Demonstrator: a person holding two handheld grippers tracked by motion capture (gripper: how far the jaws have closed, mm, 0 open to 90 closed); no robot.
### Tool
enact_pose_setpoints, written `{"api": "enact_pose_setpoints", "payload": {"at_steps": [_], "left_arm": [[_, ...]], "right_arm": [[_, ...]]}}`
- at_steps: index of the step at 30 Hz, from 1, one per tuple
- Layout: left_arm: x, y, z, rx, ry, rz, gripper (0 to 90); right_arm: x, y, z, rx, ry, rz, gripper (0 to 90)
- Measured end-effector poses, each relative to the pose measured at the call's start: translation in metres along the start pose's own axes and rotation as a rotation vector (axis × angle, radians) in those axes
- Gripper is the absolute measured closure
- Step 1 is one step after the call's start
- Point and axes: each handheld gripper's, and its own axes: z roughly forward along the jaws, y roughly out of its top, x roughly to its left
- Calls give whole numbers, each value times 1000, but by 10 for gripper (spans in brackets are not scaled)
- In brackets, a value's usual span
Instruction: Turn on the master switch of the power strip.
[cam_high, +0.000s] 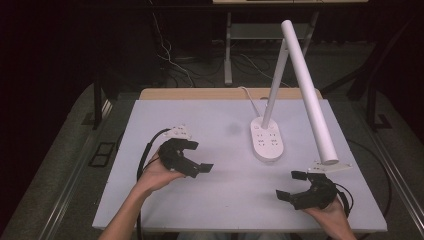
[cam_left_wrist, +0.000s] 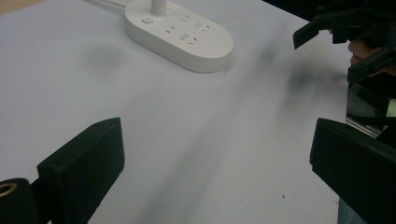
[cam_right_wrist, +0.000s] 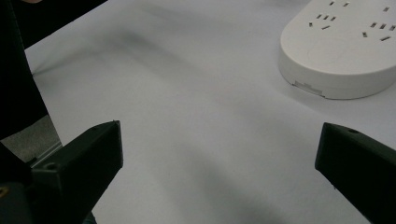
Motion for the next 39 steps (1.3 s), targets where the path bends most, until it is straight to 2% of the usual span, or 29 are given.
{"api": "enact_pose_setpoints", "payload": {"at_steps": [10,32,34,39], "left_arm": [[4,20,8,33,-2,30,23],[13,48,19,53,-10,52,34],[16,54,21,60,-10,75,35],[16,61,27,56,-12,69,37]], "right_arm": [[0,0,-1,-4,0,9,4],[-1,0,-1,-10,0,7,4],[-1,0,-2,-11,-1,7,4],[-1,0,-1,-10,0,4,4]]}}
